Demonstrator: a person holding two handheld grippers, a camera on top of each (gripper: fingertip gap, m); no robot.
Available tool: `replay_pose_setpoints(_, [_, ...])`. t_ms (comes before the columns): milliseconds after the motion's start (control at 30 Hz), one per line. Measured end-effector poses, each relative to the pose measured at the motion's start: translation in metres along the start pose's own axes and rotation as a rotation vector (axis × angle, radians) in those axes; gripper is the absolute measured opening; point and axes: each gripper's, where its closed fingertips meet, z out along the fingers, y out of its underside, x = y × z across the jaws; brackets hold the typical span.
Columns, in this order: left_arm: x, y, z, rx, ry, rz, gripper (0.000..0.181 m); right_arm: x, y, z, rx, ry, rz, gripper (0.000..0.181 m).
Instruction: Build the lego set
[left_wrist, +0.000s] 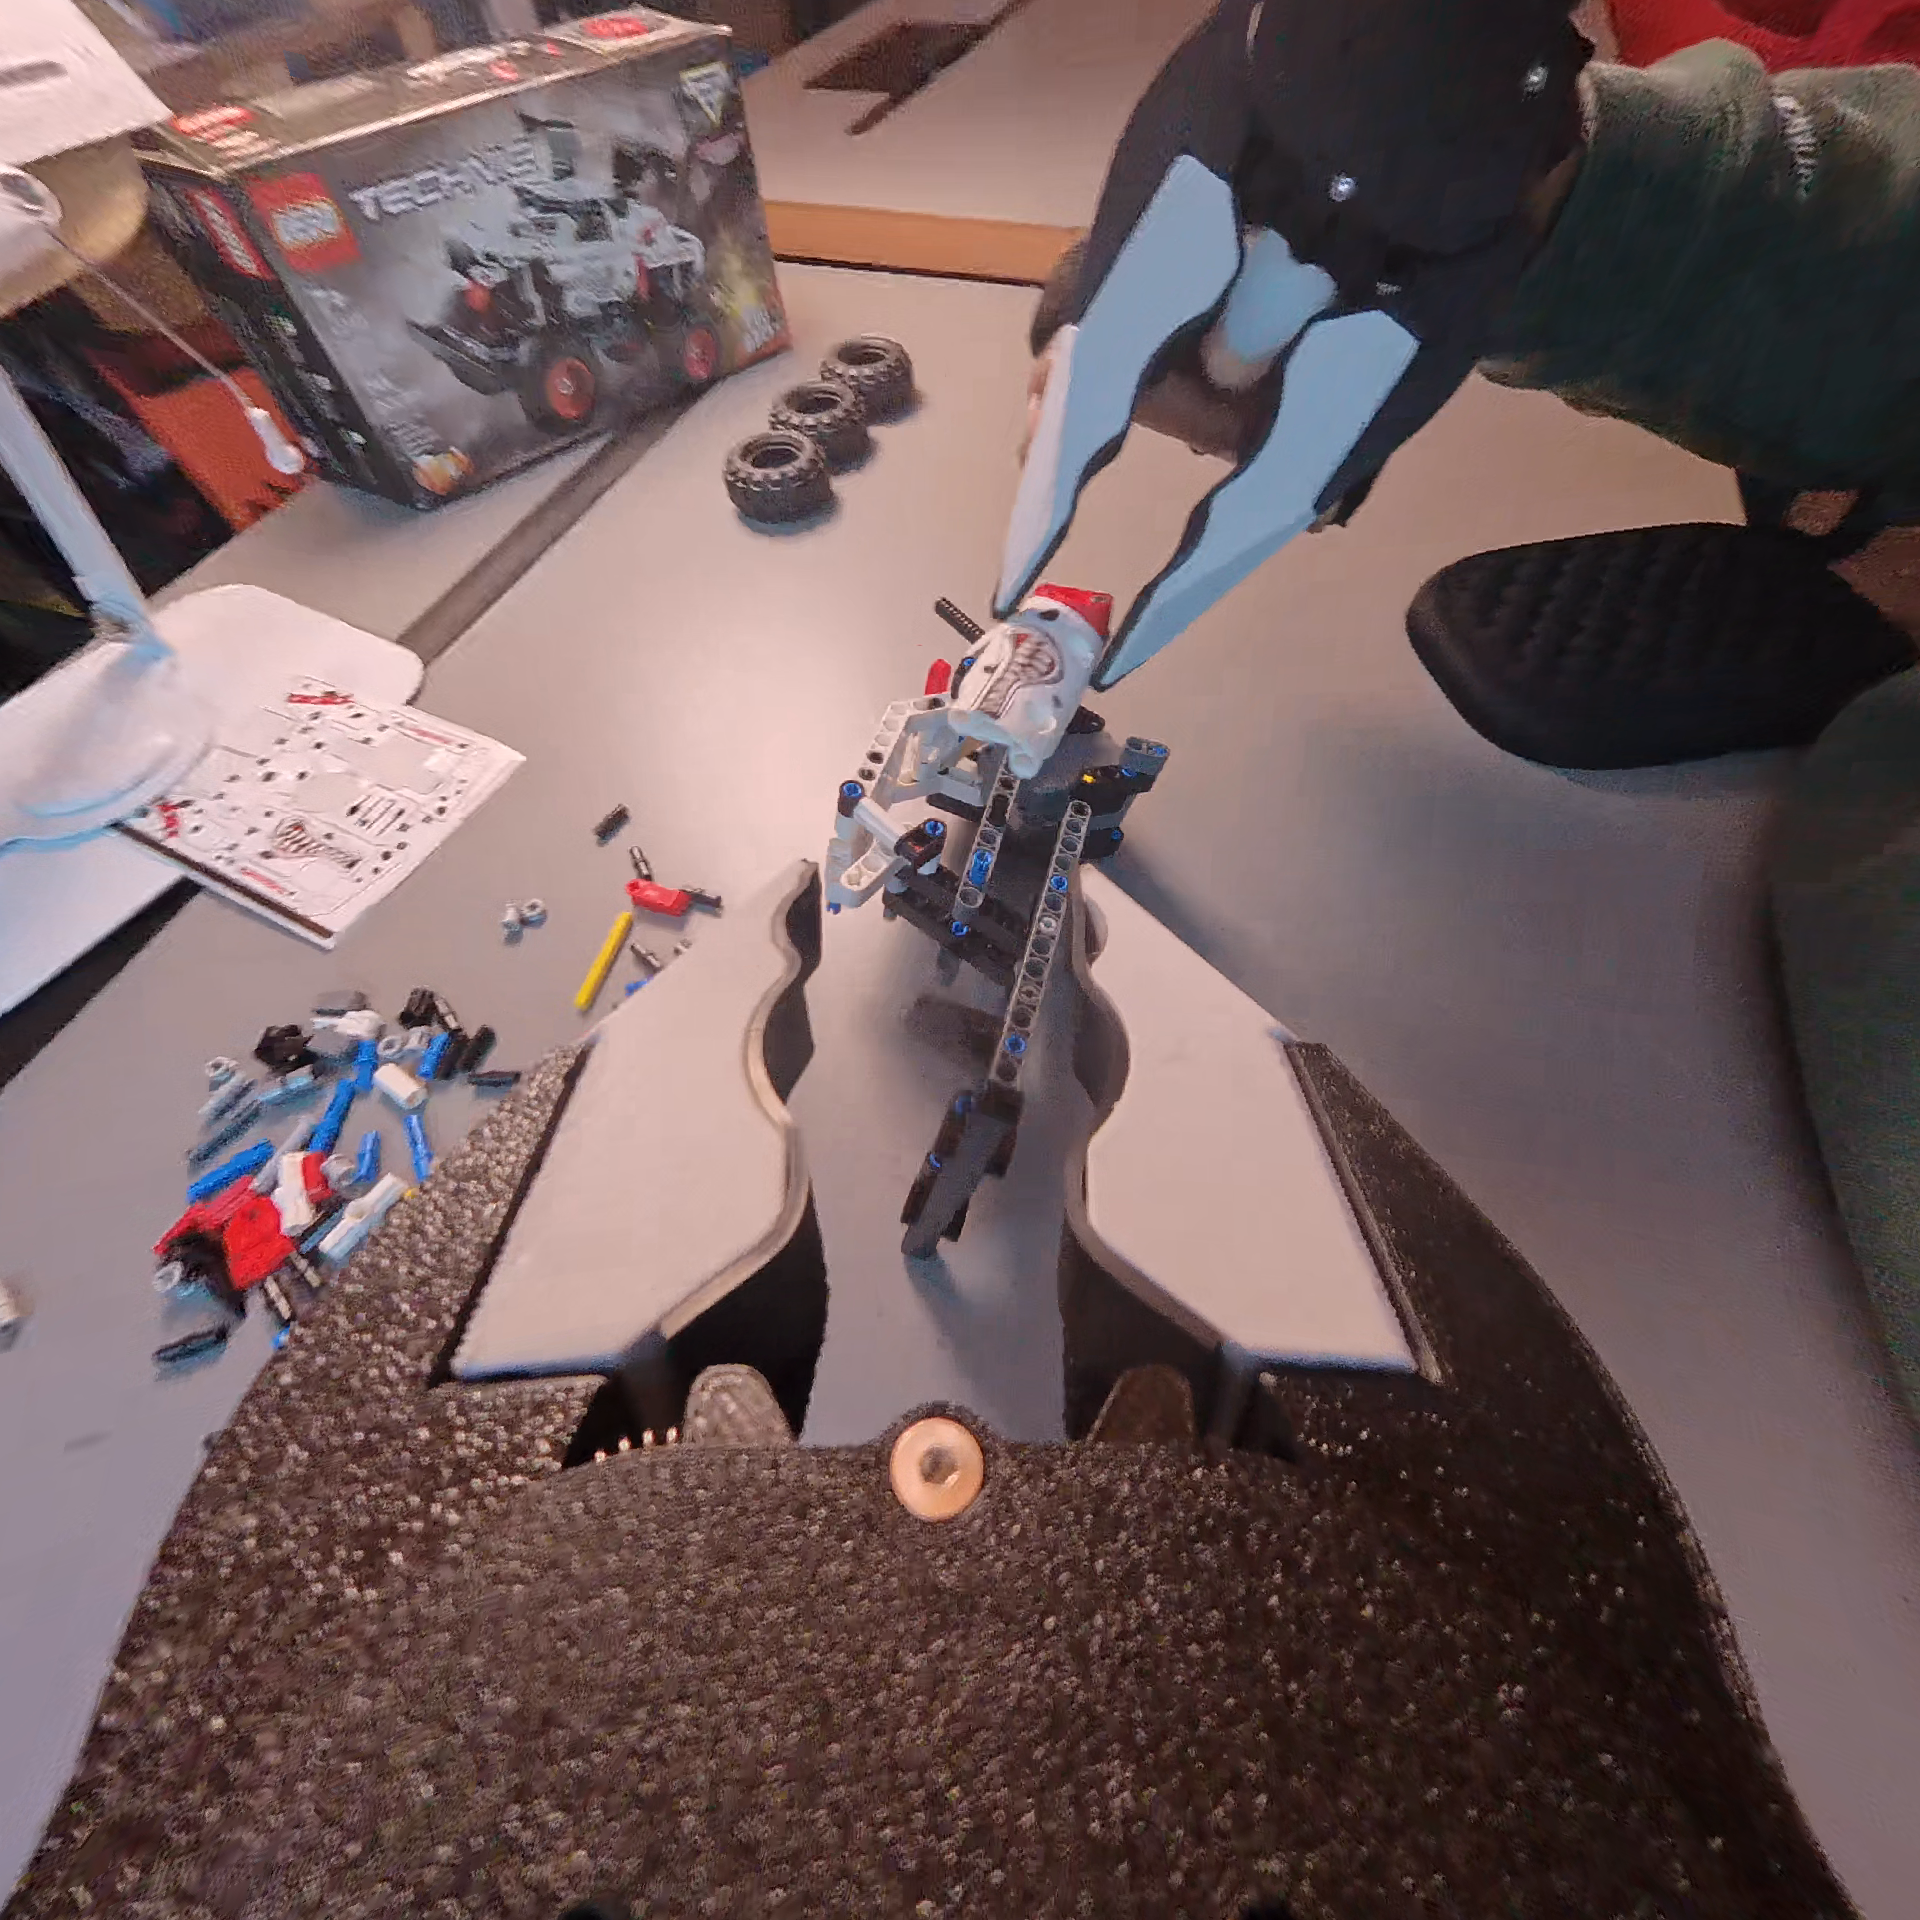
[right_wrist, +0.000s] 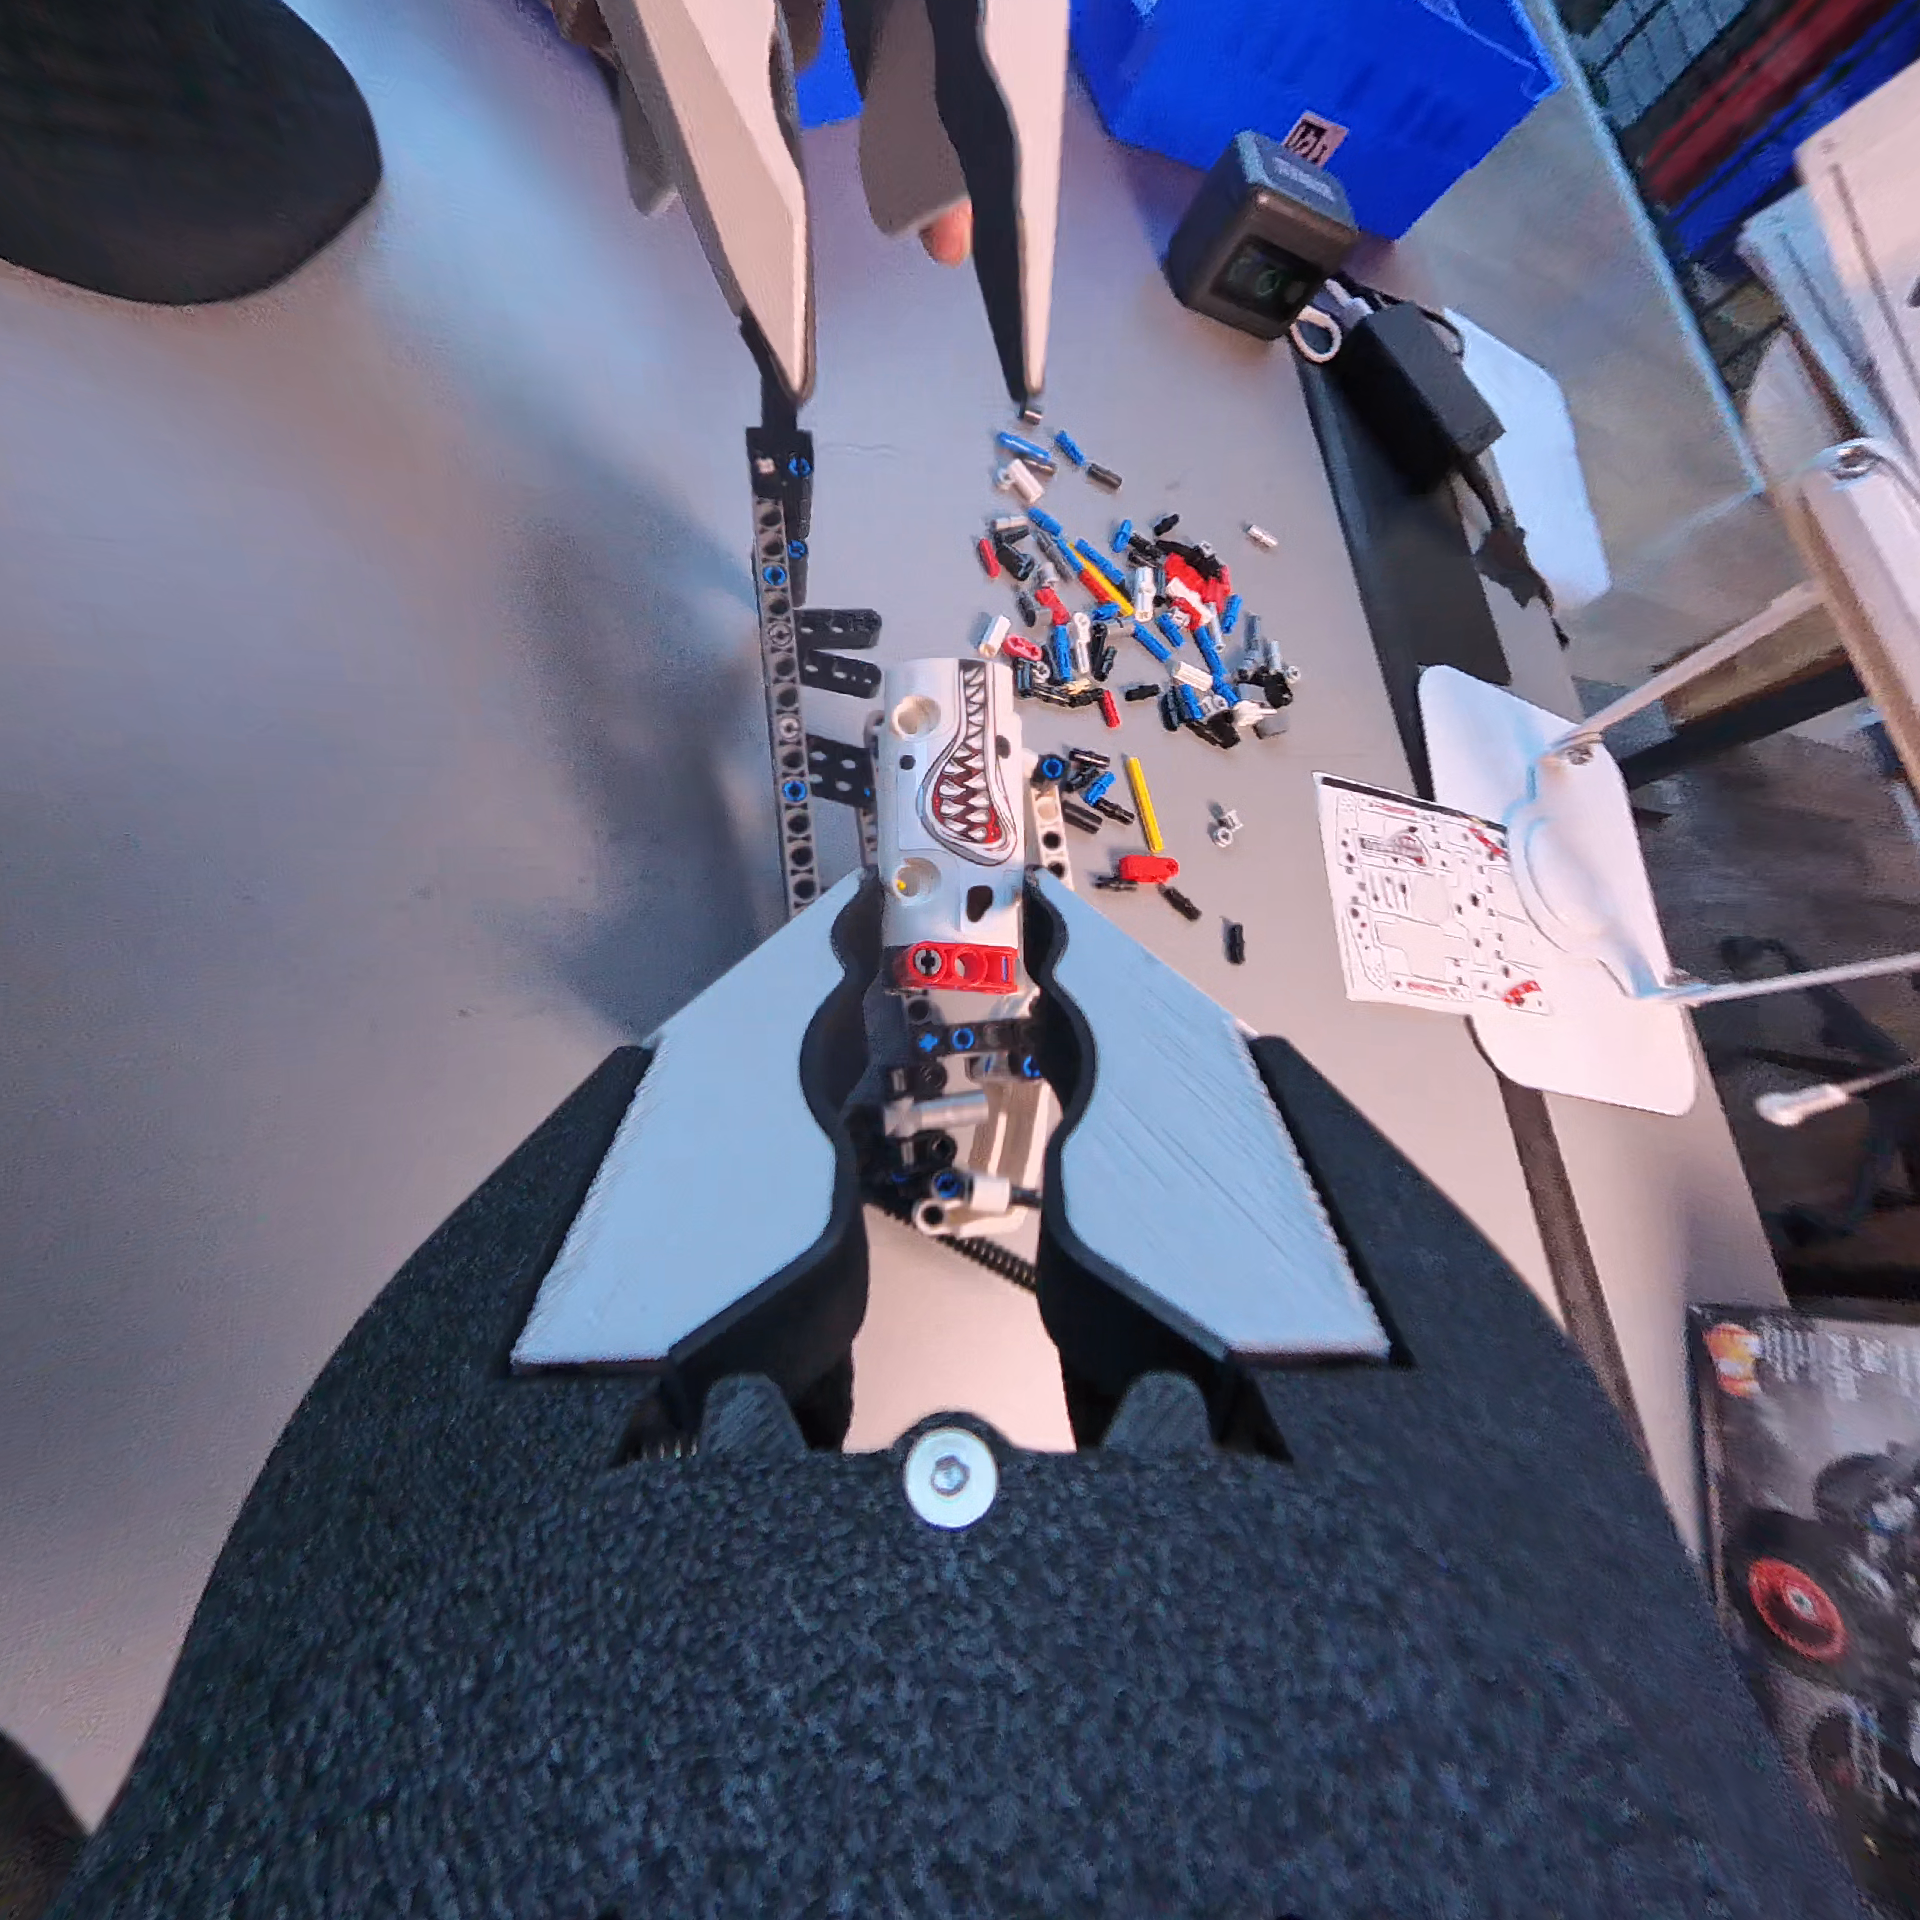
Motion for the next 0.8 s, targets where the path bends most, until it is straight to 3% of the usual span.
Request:
replay_pose_setpoints(167, [-0.006, 0.002, 0.030, -0.058, 0.154, -0.009, 0.040, 0.001, 0.003, 0.026, -0.013, -0.090, -0.031, 0.027])
replay_pose_setpoints(333, [0.004, 0.019, 0.045, -0.151, 0.246, -0.005, 0.039, -0.002, 0.013, 0.033, -0.022, -0.120, -0.029, 0.026])
replay_pose_setpoints(533, [0.005, 0.029, 0.055, -0.242, 0.215, 0.018, 0.040, -0.002, 0.012, 0.033, -0.014, -0.140, -0.017, 0.026])
replay_pose_setpoints(800, [0.001, 0.029, 0.058, -0.286, 0.126, -0.019, 0.021, -0.001, 0.013, 0.035, -0.023, -0.071, -0.105, 0.026])
